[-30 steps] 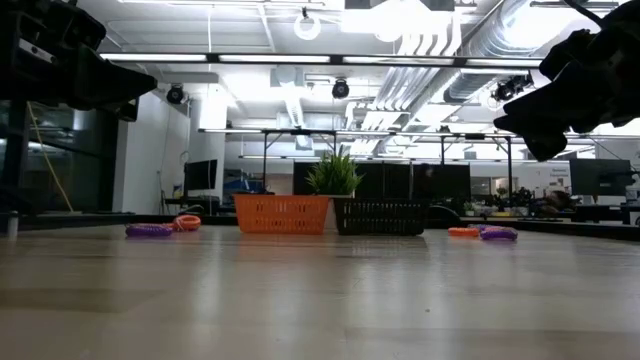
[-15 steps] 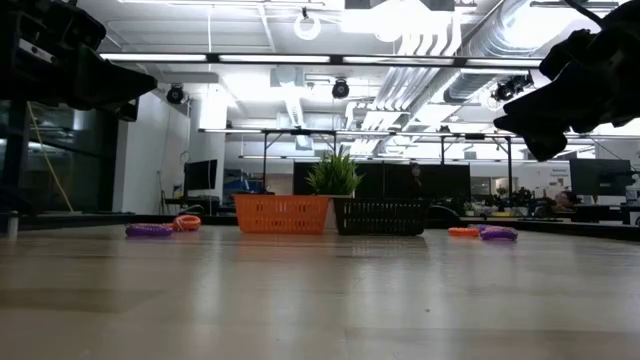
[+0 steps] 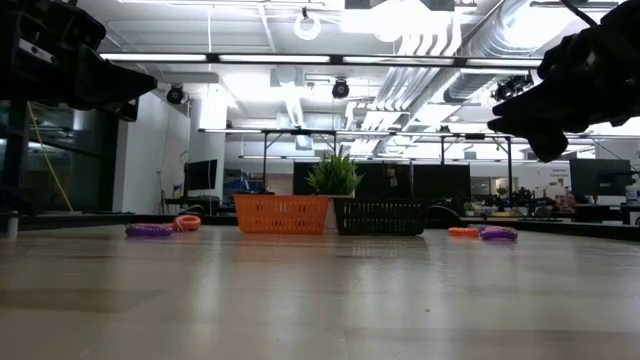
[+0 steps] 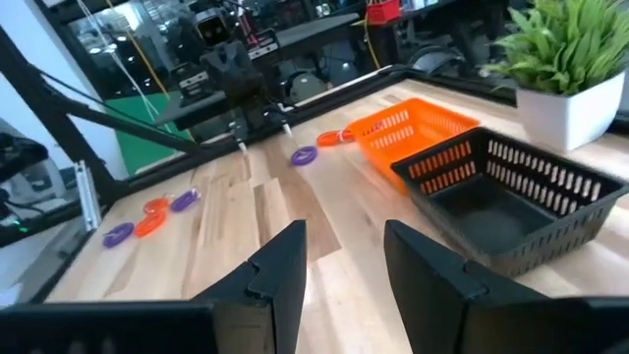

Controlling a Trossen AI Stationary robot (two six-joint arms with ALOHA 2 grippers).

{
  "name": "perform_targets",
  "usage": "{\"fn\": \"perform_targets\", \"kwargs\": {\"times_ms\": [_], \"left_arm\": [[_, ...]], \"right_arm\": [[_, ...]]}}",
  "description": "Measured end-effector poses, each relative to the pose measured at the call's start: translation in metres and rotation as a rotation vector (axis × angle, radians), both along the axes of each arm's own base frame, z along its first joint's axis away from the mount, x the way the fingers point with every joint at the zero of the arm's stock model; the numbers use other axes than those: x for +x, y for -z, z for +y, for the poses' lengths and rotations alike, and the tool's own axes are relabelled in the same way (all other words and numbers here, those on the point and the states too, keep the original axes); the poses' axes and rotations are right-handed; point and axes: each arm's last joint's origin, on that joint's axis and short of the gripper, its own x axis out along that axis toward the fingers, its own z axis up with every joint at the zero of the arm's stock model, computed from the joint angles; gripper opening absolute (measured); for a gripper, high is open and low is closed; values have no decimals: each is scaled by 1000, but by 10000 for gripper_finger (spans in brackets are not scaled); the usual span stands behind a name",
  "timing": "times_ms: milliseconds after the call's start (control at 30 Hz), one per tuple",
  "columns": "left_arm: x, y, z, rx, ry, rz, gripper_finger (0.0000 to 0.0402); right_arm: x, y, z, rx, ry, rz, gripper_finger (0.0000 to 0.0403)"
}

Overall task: Sort spring keychains into baskets
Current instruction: Put the purple spring keychain into the black basket

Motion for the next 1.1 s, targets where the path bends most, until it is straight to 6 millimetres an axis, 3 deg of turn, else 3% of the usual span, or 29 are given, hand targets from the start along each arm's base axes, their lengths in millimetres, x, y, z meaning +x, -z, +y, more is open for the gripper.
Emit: {"fn": "perform_targets", "kwargs": {"times_ms": [267,567,933,1100], "left_arm": [[0,0,0,0,0,0,1],[0,0,0,0,0,0,1],[0,0,0,0,0,0,1],[0,0,0,0,0,0,1]], "right_arm": [[0,-4,-1,-50,6,44,134],[3,-44,-11,-103,68,257,134],[17,-81,-23,201,162,549,134],[37,-98,-34,198,83,638,134]]}}
